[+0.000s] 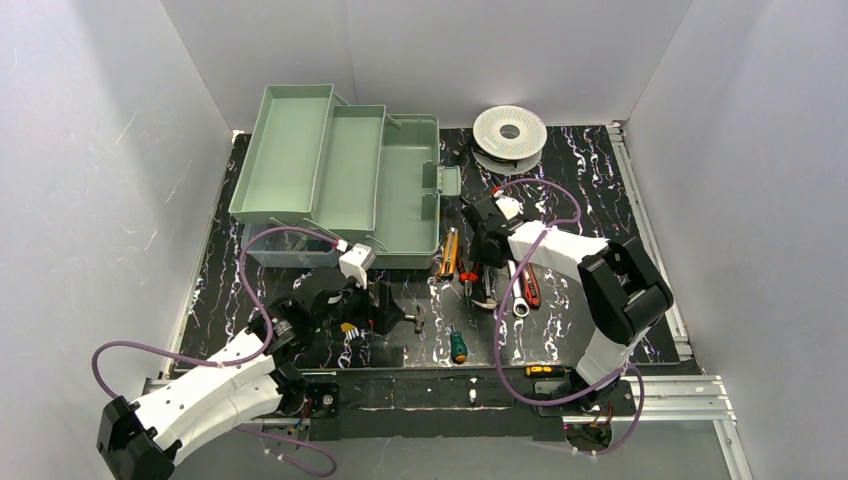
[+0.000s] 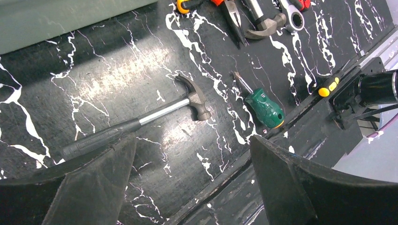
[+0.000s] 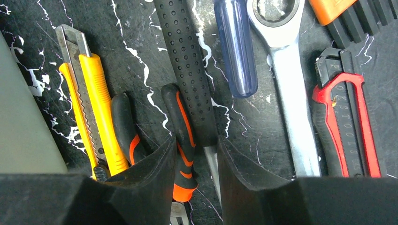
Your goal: Pack the tool kit
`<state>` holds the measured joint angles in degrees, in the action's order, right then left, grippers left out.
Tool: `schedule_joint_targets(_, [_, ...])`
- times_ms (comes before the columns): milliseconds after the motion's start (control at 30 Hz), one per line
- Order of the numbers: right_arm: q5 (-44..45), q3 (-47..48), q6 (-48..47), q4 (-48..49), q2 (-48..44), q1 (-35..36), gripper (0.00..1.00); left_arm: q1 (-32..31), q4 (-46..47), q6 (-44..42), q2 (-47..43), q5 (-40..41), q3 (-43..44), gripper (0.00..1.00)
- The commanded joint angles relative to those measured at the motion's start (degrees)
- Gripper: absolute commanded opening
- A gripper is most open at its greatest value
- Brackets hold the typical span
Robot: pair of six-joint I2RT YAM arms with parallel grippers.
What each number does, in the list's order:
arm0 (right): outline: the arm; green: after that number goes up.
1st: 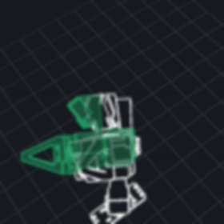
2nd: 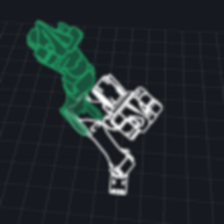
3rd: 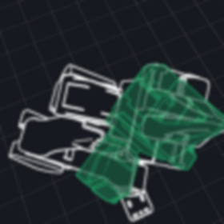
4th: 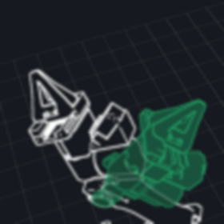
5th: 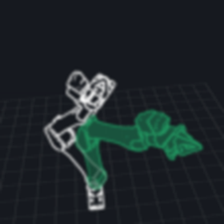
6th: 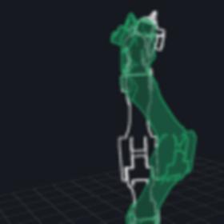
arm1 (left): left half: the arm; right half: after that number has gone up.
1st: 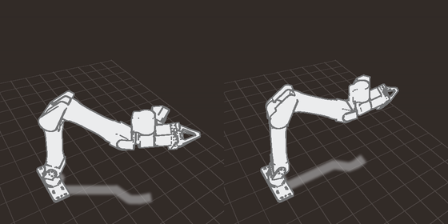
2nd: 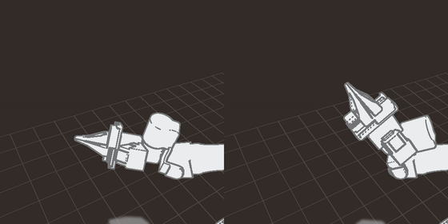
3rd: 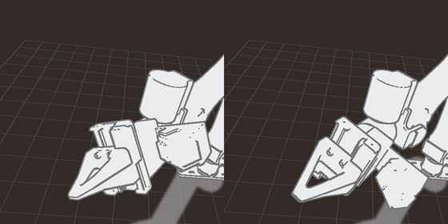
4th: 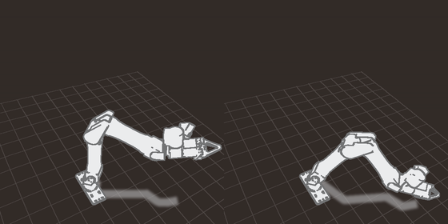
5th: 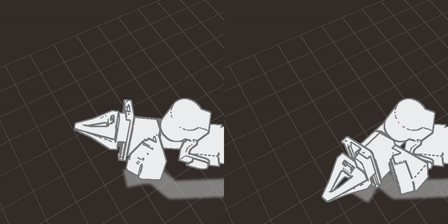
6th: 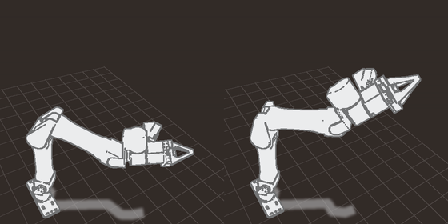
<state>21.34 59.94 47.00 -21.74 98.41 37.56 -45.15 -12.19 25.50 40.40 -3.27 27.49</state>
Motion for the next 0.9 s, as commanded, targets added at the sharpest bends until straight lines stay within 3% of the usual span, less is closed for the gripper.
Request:
schedule_joint_targets(0, [1.1,-0.3,3.8,-0.7,2.9,0.5,0.41,-0.3,2.3,0.4,-0.6,-1.7,-1.2,0.91])
schedule_joint_targets(167, [3.7,1.5,2.0,-5.3,2.4,0.5,0.41,-0.3,2.3,0.7,-2.4,-1.8,-2.1,0.91])
schedule_joint_targets(300, [1.0,-1.1,-1.4,-2.8,-1.6,0.6,0.56,-0.2,2.3,1.0,-4.0,-1.6,-2.8,0.91])
schedule_joint_targets(367, [1.5,-1.2,-1.6,-3.4,-4.4,0.6,0.58,-0.3,2.2,1.0,-4.1,-1.6,-2.9,0.91])
schedule_joint_targets(600, [1.2,0.8,0.4,-6.0,-9.6,2.7,0.49,-0.3,1.9,1.4,-3.3,-2.0,-2.4,0.91])
schedule_joint_targets(867, [2.3,3.1,9.1,-8.8,-4.0,4.0,0.44,-0.2,-1.2,1.7,-5.0,0.3,-1.8,0.91])
